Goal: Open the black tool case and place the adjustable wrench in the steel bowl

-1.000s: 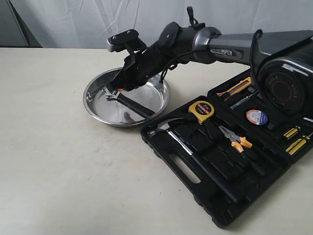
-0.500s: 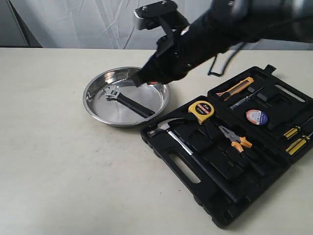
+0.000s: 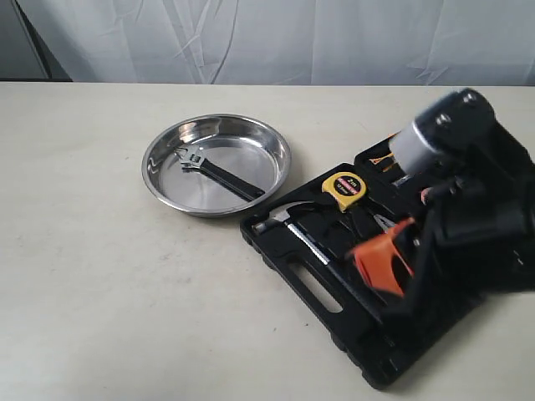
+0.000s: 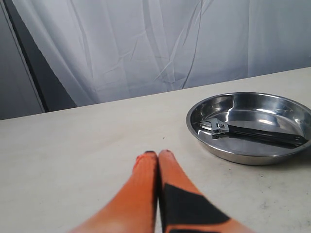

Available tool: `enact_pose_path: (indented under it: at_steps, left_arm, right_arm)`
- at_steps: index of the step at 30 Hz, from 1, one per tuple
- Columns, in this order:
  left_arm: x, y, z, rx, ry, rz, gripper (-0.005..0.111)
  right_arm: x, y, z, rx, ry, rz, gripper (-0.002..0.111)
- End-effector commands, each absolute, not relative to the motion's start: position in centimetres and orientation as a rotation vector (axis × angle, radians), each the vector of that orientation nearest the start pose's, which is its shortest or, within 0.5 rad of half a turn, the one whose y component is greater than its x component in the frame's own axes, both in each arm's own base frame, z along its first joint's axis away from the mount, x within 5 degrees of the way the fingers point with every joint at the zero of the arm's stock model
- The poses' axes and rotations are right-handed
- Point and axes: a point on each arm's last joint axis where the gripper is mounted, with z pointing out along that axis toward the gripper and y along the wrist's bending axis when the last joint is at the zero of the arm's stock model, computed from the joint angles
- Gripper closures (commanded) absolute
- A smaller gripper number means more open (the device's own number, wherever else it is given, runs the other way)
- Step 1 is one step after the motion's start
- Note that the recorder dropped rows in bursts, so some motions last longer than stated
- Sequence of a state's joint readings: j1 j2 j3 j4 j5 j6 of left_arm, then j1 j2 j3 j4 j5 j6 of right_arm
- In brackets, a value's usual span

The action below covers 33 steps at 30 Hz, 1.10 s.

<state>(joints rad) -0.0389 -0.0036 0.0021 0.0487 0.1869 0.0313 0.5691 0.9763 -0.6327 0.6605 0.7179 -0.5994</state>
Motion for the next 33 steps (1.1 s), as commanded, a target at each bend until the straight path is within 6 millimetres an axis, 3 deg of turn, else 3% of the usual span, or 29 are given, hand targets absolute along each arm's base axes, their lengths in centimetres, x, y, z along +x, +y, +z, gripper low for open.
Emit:
enact_pose_path:
  at_steps: [1,6,11,15,21,27,33]
  left_arm:
    - [5.6,-0.2,19.7,0.092,1.661,0.032,0.106]
    - [5.6,-0.2,19.7,0.092,1.661,0.032,0.106]
    - [5.6,-0.2,19.7,0.092,1.661,0.032,0.106]
    - [5.6,-0.2,19.7,0.092,1.661,0.032,0.106]
    - [5.6,-0.2,19.7,0.092,1.661,0.032,0.106]
    - [5.6,-0.2,19.7,0.092,1.661,0.032,0.106]
    - [5.6,-0.2,19.7,0.092,1.661,0.032,0.106]
  right_arm:
    - [9.9,11.6,28.1,-1.075,2.28,0.804,0.109]
    - [9.3,11.2,29.1,-1.04,2.207,0.819,0.109]
    - [10.3,10.3,29.5,-0.875,2.032,0.667,0.109]
    - [10.3,8.4,27.7,-0.652,1.867,0.542,0.109]
    - [8.6,4.0,22.7,-0.307,1.732,0.382,0.109]
    - [6.7,1.8,20.8,-0.127,1.62,0.287,0.109]
    - [5.5,1.3,20.8,-0.101,1.544,0.221,0.109]
